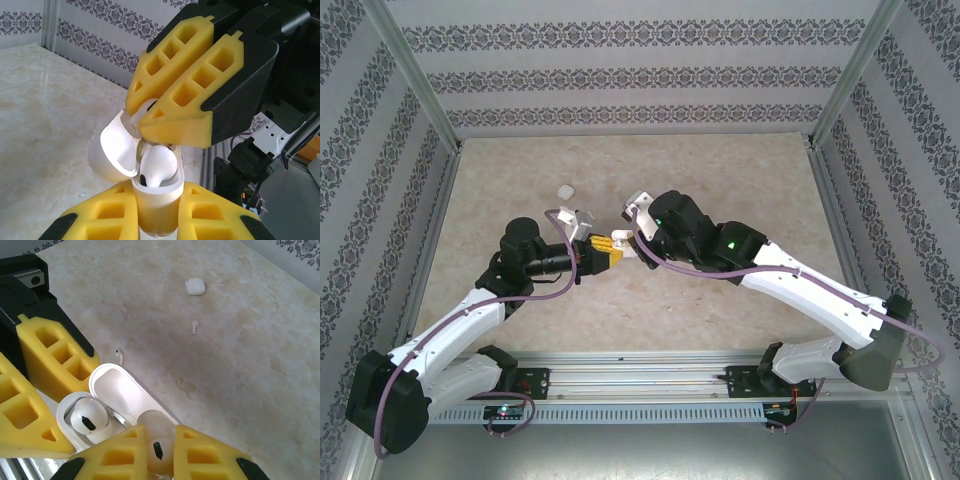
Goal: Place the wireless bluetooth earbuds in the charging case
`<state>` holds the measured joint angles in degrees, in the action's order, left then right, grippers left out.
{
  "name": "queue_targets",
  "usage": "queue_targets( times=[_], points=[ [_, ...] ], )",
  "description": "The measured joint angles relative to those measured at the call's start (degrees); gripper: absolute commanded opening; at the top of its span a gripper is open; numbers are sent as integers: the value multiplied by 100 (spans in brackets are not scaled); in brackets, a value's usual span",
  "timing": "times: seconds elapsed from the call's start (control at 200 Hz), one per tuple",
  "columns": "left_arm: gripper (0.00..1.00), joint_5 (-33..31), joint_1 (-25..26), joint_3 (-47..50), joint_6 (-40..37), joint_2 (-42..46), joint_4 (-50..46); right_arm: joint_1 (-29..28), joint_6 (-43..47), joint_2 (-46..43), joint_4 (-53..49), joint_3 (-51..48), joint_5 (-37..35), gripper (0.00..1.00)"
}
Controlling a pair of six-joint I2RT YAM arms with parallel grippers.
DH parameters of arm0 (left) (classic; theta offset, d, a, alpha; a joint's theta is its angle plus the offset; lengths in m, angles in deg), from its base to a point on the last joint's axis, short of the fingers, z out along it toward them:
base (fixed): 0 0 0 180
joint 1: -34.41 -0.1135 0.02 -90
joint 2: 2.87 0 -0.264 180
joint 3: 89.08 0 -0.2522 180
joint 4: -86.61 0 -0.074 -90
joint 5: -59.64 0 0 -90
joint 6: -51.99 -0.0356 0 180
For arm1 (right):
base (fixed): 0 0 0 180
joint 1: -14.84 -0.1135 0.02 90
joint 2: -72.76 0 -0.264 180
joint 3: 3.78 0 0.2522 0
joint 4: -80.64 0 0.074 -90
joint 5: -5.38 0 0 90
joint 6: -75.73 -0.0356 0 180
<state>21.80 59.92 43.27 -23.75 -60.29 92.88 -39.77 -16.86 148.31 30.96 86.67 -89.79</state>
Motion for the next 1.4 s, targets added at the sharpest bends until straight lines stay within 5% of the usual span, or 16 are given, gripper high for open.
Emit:
queue_targets(
  times=[1.404],
  points=[
    [0, -52, 0, 50, 129, -81, 409, 577, -1263, 503, -826, 898, 1453, 41]
  ],
)
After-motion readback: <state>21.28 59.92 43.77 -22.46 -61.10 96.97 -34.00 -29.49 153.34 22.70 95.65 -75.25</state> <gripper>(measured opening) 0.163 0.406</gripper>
